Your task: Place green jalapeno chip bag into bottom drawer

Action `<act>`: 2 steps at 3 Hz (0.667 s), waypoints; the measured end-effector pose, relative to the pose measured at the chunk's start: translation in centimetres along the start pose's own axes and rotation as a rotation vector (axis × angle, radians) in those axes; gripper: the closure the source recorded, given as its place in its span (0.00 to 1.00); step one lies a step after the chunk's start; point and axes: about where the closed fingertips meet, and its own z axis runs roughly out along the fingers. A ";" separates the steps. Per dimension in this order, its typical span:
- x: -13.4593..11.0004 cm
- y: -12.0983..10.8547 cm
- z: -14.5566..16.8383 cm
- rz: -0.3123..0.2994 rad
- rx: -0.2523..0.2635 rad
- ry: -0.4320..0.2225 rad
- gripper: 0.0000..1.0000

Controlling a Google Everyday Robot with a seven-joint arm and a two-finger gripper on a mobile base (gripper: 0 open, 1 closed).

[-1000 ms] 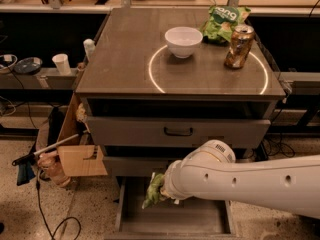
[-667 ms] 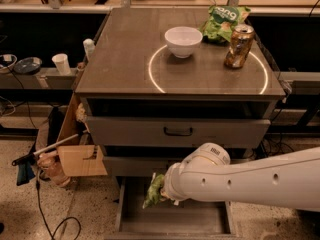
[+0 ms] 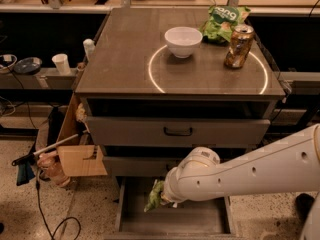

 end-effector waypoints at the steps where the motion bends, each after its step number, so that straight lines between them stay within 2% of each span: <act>1: 1.8 0.9 3.4 0.032 -0.042 0.019 1.00; 2: 1.8 0.9 3.4 0.032 -0.042 0.019 1.00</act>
Offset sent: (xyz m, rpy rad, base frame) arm -0.0111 0.0010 -0.0656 -0.0045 0.0701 -0.0293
